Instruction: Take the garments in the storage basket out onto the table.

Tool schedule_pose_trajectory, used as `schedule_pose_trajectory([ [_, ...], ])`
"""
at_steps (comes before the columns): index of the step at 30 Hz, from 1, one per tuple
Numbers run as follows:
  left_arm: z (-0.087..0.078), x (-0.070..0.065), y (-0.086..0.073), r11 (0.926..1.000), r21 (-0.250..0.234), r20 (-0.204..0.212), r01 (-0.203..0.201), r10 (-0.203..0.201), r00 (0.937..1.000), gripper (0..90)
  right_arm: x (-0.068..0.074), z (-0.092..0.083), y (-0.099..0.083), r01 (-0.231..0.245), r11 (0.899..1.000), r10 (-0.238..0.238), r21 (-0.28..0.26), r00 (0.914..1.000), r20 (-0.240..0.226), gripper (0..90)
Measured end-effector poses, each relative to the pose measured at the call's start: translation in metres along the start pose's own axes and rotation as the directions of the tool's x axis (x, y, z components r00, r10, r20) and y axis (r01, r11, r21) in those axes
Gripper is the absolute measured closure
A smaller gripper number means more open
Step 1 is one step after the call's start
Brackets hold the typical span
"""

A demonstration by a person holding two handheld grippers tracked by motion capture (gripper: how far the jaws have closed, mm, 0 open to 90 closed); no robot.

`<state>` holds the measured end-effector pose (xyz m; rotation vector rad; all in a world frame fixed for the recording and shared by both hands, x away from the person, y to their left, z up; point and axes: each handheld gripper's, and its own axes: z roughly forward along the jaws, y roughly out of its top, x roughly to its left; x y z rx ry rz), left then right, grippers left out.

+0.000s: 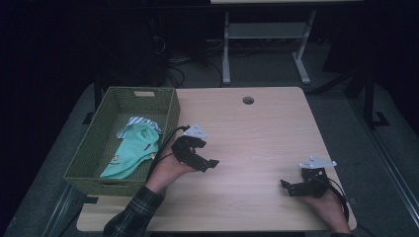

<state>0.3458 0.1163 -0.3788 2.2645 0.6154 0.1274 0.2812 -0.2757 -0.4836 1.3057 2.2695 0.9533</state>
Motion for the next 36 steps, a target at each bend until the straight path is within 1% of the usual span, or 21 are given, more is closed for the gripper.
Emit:
schedule_pose_trajectory([
  [1,0.0,0.0,0.0,1.0,0.0,0.0,0.0,0.0,1.0,14.0,0.0,0.0,0.0,-0.003,1.0,0.003,0.001,1.0,0.001,1.3],
  [2,-0.002,0.002,0.002,0.9999,0.009,0.001,-0.009,0.009,1.0,13.9,0.0,0.0,0.0,-0.003,1.0,0.003,0.0,1.0,0.002,1.3],
  [3,-0.004,0.003,0.002,0.9999,0.008,-0.001,-0.015,0.015,0.9999,14.0,0.0,0.0,0.0,-0.004,1.0,0.004,0.0,1.0,0.002,1.3],
  [4,-0.005,0.003,0.003,1.0,0.001,-0.002,-0.009,0.009,1.0,14.0,0.0,0.0,0.0,-0.004,1.0,0.004,-0.001,1.0,0.002,1.3],
  [5,-0.007,0.004,0.003,0.9999,0.003,-0.004,-0.015,0.015,0.9999,14.0,0.0,0.0,0.0,-0.004,1.0,0.004,-0.001,1.0,0.002,1.3],
  [6,-0.009,0.005,0.004,1.0,-0.002,-0.007,-0.008,0.008,0.9999,14.1,0.0,0.0,0.0,-0.005,1.0,0.005,-0.001,1.0,0.003,1.3],
  [7,-0.011,0.007,0.004,0.9998,0.001,-0.011,-0.019,0.019,0.9998,14.1,0.0,0.0,0.0,-0.006,1.0,0.006,-0.002,1.0,0.003,1.3],
  [9,-0.015,0.009,0.005,0.9999,-0.008,-0.017,-0.008,0.007,0.9998,14.2,0.0,0.0,0.0,-0.006,1.0,0.006,-0.002,1.0,0.002,1.3],
  [11,-0.017,0.01,0.006,0.9999,-0.008,-0.018,-0.007,0.007,0.9998,14.2,0.0,0.0,0.0,-0.006,1.0,0.006,-0.001,1.0,0.002,1.3],
  [14,-0.025,0.014,0.006,0.9999,-0.01,-0.027,-0.005,0.004,0.9996,14.2,0.0,0.0,0.0,-0.007,1.0,0.007,-0.001,1.0,0.003,1.3],
  [15,-0.027,0.015,0.006,0.9998,-0.017,-0.026,0.005,-0.006,0.9996,14.1,0.0,0.0,0.0,-0.007,1.0,0.007,-0.001,1.0,0.003,1.3],
  [19,-0.034,0.018,0.005,0.9998,-0.014,-0.044,0.014,-0.014,0.9989,14.1,0.0,0.0,0.0,-0.008,1.0,0.008,0.0,1.0,0.003,1.3],
  [20,-0.035,0.02,0.005,0.9999,-0.011,-0.047,0.008,-0.009,0.9988,14.1,0.0,0.0,0.0,-0.007,1.0,0.007,0.0,1.0,0.003,1.3],
  [21,-0.037,0.02,0.004,0.9998,-0.013,-0.05,0.011,-0.012,0.9987,14.1,0.0,0.0,0.0,-0.007,1.0,0.007,0.0,1.0,0.003,1.3],
  [24,-0.04,0.023,0.003,0.9996,-0.016,-0.052,0.022,-0.023,0.9984,14.1,0.0,0.0,0.0,-0.007,1.0,0.007,0.0,1.0,0.003,1.3],
  [25,-0.041,0.024,0.003,0.9997,-0.015,-0.057,0.019,-0.02,0.9982,14.1,0.0,0.0,0.0,-0.007,1.0,0.007,0.0,1.0,0.003,1.3],
  [26,-0.042,0.024,0.003,0.9994,-0.014,-0.055,0.03,-0.031,0.998,14.1,0.0,0.0,0.0,-0.007,1.0,0.007,0.0,1.0,0.003,1.3],
  [27,-0.044,0.025,0.002,0.9995,-0.014,-0.059,0.028,-0.029,0.9978,14.1,0.0,0.0,0.0,-0.007,1.0,0.007,0.0,1.0,0.003,1.3],
  [28,-0.044,0.026,0.002,0.9992,-0.018,-0.06,0.036,-0.037,0.9975,14.1,0.0,0.0,0.0,-0.007,1.0,0.007,0.0,1.0,0.003,1.3],
  [32,-0.048,0.029,0.0,0.9993,-0.012,-0.068,0.034,-0.035,0.9971,14.1,0.0,0.0,0.0,-0.007,1.0,0.007,0.0,1.0,0.003,1.3],
  [36,-0.055,0.033,-0.003,0.9989,-0.014,-0.077,0.045,-0.046,0.996,14.1,0.0,0.0,0.0,-0.007,1.0,0.007,0.0,1.0,0.003,1.3],
])
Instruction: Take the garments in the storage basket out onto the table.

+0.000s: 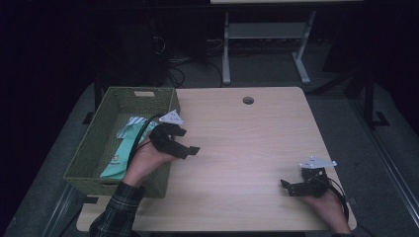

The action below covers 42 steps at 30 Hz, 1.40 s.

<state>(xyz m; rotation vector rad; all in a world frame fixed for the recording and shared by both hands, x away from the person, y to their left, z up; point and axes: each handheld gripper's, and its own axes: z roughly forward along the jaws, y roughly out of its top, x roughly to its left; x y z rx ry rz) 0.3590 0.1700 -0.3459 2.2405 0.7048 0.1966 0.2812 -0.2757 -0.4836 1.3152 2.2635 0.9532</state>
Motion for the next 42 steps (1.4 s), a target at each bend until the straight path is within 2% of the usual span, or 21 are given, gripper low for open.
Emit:
schedule_pose_trajectory([
  [9,-0.012,0.01,-0.005,0.9997,-0.015,-0.021,0.017,-0.017,0.9996,14.1,0.0,0.0,0.0,0.0,1.0,0.0,0.0,1.0,0.0,1.3],
  [10,-0.013,0.01,-0.005,0.9994,-0.021,-0.022,0.029,-0.03,0.9993,14.1,0.0,0.0,0.0,0.0,1.0,0.0,0.0,1.0,0.0,1.3],
  [14,-0.021,0.015,-0.007,0.9993,-0.024,-0.037,0.028,-0.029,0.9989,14.2,0.0,0.0,0.0,0.0,1.0,0.0,0.0,1.0,0.0,1.3],
  [25,-0.039,0.027,-0.015,0.9967,-0.053,-0.071,0.062,-0.065,0.9954,14.3,0.0,0.0,0.0,0.001,1.0,-0.001,0.0,1.0,0.0,1.3],
  [33,-0.05,0.036,-0.022,0.9946,-0.063,-0.104,0.083,-0.089,0.9906,14.5,0.0,0.0,0.0,0.001,1.0,-0.001,0.001,1.0,0.0,1.3],
  [39,-0.058,0.045,-0.029,0.9923,-0.072,-0.131,0.101,-0.11,0.9852,14.7,0.0,0.0,0.0,0.001,1.0,-0.001,0.0,1.0,0.0,1.3],
  [42,-0.063,0.051,-0.034,0.991,-0.069,-0.155,0.114,-0.124,0.9802,14.7,0.0,0.0,0.0,0.001,1.0,-0.001,0.0,1.0,0.0,1.3],
])
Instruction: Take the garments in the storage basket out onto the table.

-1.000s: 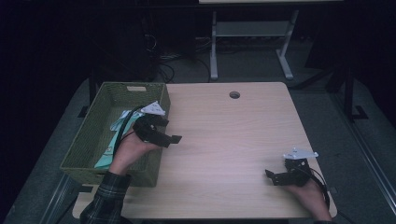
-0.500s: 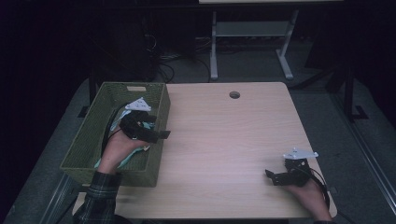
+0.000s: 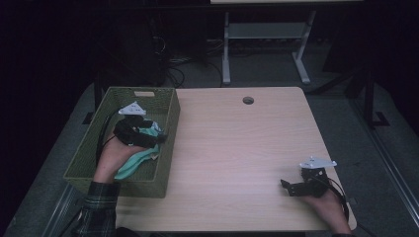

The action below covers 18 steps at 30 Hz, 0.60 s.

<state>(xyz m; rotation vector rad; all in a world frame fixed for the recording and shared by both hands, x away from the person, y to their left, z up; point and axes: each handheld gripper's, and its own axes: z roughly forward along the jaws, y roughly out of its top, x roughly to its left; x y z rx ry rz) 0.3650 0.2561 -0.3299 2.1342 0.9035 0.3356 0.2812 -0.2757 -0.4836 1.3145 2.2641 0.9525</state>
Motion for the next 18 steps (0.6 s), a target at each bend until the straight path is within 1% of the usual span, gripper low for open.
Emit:
schedule_pose_trajectory([
  [2,-0.001,0.003,-0.002,1.0,0.001,-0.012,0.008,-0.008,0.9999,14.7,0.0,0.0,0.0,0.0,1.0,0.0,0.0,1.0,0.0,1.3],
  [3,-0.002,0.005,-0.003,1.0,0.003,-0.017,0.002,-0.002,0.9998,14.8,0.0,0.0,0.0,0.001,1.0,-0.001,-0.001,1.0,0.0,1.3],
  [7,-0.005,0.01,-0.007,0.9998,0.002,-0.031,0.019,-0.018,0.9994,16.2,0.0,0.0,0.0,-0.001,1.0,0.001,0.001,1.0,-0.001,1.3],
  [8,-0.005,0.011,-0.008,0.9999,0.006,-0.035,0.015,-0.015,0.9993,16.2,0.0,0.0,0.0,-0.001,1.0,0.001,0.0,1.0,0.0,1.3],
  [9,-0.006,0.012,-0.009,0.9997,0.009,-0.039,0.023,-0.022,0.999,16.2,0.0,0.0,0.0,0.0,1.0,0.0,0.0,1.0,0.0,1.3],
  [11,-0.007,0.015,-0.012,0.9997,0.012,-0.046,0.023,-0.022,0.9987,17.6,0.0,0.0,0.0,0.0,1.0,0.0,0.0,1.0,0.0,1.3],
  [12,-0.007,0.016,-0.013,0.9996,0.01,-0.048,0.028,-0.028,0.9985,18.4,0.0,0.0,0.0,-0.001,1.0,0.001,0.0,1.0,0.0,1.3],
  [13,-0.007,0.018,-0.014,0.9996,0.016,-0.048,0.021,-0.02,0.9986,18.6,0.0,0.0,0.0,0.0,1.0,0.0,0.0,1.0,0.0,1.3],
  [14,-0.006,0.018,-0.015,0.9994,0.016,-0.048,0.03,-0.029,0.9984,18.9,0.0,0.0,0.0,0.0,1.0,0.0,0.0,1.0,0.0,1.3],
  [15,-0.006,0.018,-0.015,0.9994,0.016,-0.048,0.03,-0.029,0.9984,19.3,0.0,0.0,0.0,0.0,1.0,0.0,0.0,1.0,0.0,1.3],
  [16,-0.005,0.019,-0.017,0.9991,0.022,-0.056,0.037,-0.035,0.9978,19.7,0.0,0.0,0.0,-0.001,1.0,0.001,0.0,1.0,0.0,1.3],
  [18,-0.004,0.021,-0.019,0.9991,0.028,-0.059,0.03,-0.029,0.9978,20.5,0.0,0.0,0.0,-0.001,1.0,0.001,0.0,1.0,0.0,1.3],
])
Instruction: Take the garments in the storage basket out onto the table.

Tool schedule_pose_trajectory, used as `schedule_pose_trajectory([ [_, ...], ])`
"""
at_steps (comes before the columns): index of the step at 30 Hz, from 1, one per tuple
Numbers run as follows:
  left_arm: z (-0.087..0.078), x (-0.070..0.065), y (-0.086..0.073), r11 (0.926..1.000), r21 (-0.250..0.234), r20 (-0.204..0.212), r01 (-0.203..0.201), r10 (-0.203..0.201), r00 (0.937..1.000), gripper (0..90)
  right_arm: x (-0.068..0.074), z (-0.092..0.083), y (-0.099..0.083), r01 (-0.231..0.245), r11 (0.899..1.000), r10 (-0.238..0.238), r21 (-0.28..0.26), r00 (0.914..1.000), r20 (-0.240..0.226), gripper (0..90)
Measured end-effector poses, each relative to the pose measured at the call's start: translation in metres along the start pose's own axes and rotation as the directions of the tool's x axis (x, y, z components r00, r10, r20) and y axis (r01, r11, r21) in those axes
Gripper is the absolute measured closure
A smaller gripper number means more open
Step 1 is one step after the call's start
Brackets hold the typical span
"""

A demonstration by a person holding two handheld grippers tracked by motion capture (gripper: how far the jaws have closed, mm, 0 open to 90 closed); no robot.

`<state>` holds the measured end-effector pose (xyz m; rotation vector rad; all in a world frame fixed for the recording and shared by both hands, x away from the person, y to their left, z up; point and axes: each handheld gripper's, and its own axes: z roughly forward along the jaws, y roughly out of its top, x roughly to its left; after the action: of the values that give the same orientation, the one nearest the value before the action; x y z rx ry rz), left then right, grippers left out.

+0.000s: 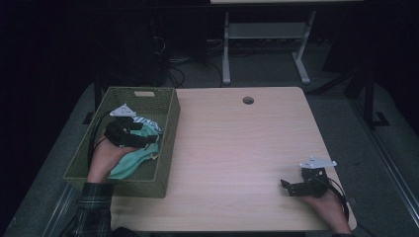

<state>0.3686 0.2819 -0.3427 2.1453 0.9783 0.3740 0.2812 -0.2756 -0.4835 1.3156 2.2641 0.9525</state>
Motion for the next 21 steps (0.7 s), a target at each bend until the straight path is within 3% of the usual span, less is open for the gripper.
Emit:
schedule_pose_trajectory([
  [13,0.013,0.011,-0.017,0.9985,0.052,-0.029,0.019,-0.017,0.9994,29.9,0.0,0.0,0.0,0.0,1.0,0.0,0.0,1.0,0.0,1.3],
  [21,0.033,0.014,-0.022,0.9942,0.108,-0.051,0.008,-0.002,0.9987,36.6,0.0,0.0,0.0,0.0,1.0,0.0,0.0,1.0,0.0,1.3],
])
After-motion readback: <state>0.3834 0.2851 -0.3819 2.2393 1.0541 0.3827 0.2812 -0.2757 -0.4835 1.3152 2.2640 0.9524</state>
